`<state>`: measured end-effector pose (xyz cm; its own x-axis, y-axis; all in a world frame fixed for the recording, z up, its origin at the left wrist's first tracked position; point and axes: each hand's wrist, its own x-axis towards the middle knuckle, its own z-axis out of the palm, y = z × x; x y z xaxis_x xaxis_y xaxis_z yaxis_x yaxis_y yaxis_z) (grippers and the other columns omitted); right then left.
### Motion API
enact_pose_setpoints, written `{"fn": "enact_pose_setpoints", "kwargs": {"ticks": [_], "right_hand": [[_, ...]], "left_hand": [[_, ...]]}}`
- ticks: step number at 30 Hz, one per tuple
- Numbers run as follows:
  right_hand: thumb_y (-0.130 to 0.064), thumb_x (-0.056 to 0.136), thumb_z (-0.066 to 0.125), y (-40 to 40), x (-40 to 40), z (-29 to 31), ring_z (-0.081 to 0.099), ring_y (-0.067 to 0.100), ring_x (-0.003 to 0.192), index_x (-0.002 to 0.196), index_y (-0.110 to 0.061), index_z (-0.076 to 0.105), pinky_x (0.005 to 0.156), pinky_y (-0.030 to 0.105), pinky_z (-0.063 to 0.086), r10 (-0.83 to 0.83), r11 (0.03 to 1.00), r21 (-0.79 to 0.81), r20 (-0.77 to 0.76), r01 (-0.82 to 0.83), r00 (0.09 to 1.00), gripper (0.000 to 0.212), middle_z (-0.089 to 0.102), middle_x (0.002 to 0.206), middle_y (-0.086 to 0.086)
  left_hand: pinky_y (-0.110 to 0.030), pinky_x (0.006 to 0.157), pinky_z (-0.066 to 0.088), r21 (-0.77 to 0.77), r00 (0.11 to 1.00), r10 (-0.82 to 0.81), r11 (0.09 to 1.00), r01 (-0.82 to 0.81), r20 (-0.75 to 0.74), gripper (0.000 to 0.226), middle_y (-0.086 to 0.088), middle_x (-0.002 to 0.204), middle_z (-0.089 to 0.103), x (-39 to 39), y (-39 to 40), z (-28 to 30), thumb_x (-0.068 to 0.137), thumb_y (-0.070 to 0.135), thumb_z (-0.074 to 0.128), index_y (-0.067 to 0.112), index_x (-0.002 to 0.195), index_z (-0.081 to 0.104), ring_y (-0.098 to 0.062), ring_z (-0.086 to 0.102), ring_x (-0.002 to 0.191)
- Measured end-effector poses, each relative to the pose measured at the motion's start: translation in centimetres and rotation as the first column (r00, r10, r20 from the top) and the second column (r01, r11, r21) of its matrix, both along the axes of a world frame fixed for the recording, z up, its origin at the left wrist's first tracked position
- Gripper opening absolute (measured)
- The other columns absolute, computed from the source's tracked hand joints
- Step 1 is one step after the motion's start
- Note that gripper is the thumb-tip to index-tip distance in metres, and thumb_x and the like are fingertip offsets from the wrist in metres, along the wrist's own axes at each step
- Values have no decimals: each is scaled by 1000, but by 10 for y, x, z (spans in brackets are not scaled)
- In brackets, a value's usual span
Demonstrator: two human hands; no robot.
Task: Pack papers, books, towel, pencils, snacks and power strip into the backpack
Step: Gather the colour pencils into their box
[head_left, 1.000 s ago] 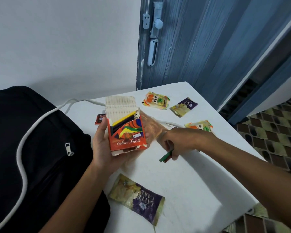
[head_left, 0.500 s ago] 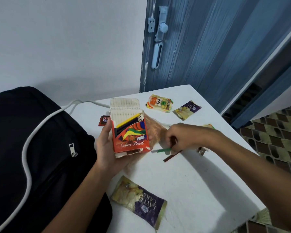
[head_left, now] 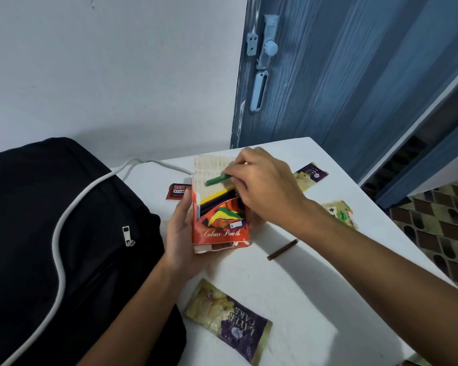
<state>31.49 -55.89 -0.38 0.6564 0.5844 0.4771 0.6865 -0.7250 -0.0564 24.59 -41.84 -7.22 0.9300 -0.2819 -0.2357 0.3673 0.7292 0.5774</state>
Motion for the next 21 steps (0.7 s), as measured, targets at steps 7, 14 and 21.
{"fn": "enact_pose_setpoints", "kwargs": {"ticks": [7,14,21], "right_hand": [[-13,79,53,13,-9,-9,54,30,84,97,-9,74,65,44,49,133,983,-129,36,-128,990,27,59,93,10],[-10,77,51,-15,-7,-3,57,16,78,83,-13,68,70,39,51,172,963,246,-260,-108,950,18,62,84,0],[-12,80,57,-54,-16,-9,58,17,77,88,-24,58,58,29,44,-362,758,-634,-604,-153,710,15,59,89,-5]], "left_hand": [[-56,96,43,-20,1000,10,1000,-10,0,65,-16,117,66,0,2,1,88,64,33,17,116,68,-33,65,101],[-55,92,48,-59,999,31,998,-29,40,69,-18,129,59,1,3,0,90,63,30,15,134,54,-35,60,109],[-51,77,55,-124,995,101,987,-102,-9,61,-17,124,63,2,2,-1,86,60,39,18,124,63,-35,66,102]]}}
